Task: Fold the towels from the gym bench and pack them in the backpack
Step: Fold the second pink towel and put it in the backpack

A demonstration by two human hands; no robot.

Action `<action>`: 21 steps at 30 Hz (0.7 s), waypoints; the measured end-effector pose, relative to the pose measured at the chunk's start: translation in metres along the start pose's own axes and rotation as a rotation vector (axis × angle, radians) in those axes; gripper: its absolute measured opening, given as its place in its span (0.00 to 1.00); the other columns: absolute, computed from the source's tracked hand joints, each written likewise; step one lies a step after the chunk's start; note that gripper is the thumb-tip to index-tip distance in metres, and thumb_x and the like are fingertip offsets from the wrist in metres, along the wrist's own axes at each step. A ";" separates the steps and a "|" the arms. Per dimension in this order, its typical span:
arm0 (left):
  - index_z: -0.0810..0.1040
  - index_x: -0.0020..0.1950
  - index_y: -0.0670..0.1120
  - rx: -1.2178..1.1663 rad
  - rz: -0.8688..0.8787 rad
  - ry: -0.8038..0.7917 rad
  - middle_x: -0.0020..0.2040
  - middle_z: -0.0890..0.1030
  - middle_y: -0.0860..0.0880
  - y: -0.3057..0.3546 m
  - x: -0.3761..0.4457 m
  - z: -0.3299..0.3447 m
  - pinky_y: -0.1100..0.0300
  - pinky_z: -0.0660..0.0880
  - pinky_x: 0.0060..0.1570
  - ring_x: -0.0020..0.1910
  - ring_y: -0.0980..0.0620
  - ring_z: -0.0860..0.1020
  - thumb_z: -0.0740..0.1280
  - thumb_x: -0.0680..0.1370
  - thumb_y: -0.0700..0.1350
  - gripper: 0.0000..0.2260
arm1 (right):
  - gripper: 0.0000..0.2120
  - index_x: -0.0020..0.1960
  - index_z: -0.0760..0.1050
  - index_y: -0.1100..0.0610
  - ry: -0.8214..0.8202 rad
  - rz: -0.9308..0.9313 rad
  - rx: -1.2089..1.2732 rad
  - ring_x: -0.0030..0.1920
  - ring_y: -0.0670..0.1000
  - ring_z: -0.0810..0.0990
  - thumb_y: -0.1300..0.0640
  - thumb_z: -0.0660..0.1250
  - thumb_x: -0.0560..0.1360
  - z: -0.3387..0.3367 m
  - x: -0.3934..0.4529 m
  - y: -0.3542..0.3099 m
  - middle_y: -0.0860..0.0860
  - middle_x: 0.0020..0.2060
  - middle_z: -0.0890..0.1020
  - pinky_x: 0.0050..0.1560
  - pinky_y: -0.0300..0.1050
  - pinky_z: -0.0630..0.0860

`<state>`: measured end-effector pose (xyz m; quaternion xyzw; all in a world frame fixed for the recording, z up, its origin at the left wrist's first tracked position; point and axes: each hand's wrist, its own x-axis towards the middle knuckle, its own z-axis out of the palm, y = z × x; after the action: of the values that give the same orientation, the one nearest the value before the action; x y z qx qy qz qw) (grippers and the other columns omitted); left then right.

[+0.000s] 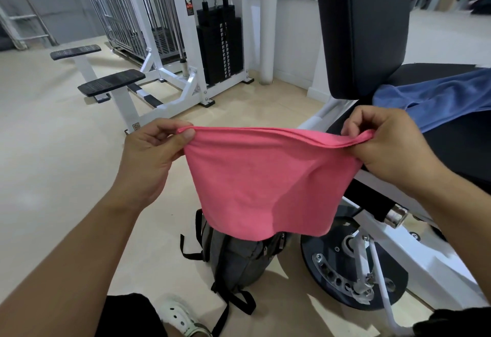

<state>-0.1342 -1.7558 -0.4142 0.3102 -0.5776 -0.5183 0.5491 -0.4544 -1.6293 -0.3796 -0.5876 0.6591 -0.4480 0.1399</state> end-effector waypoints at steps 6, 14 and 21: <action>0.86 0.44 0.52 0.019 -0.022 0.047 0.42 0.86 0.51 -0.003 -0.001 -0.001 0.61 0.80 0.50 0.46 0.53 0.82 0.77 0.67 0.49 0.07 | 0.17 0.30 0.62 0.57 -0.010 -0.133 -0.295 0.31 0.46 0.65 0.78 0.62 0.62 0.004 -0.001 0.003 0.50 0.31 0.69 0.31 0.37 0.60; 0.83 0.46 0.51 0.070 -0.069 0.067 0.49 0.84 0.43 -0.002 -0.003 0.003 0.56 0.80 0.50 0.53 0.45 0.81 0.72 0.77 0.40 0.05 | 0.14 0.39 0.78 0.58 -0.296 0.223 0.097 0.30 0.41 0.75 0.58 0.82 0.63 -0.006 -0.005 -0.015 0.45 0.29 0.79 0.31 0.30 0.71; 0.82 0.45 0.48 0.114 -0.075 0.164 0.46 0.84 0.48 0.004 -0.011 0.021 0.58 0.77 0.50 0.47 0.52 0.81 0.72 0.78 0.37 0.07 | 0.10 0.40 0.76 0.57 -0.288 0.421 0.491 0.30 0.47 0.75 0.52 0.74 0.69 -0.011 -0.009 -0.034 0.51 0.32 0.78 0.28 0.36 0.74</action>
<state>-0.1513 -1.7388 -0.4115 0.4036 -0.5471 -0.4777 0.5564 -0.4372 -1.6131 -0.3509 -0.4449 0.6120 -0.4671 0.4575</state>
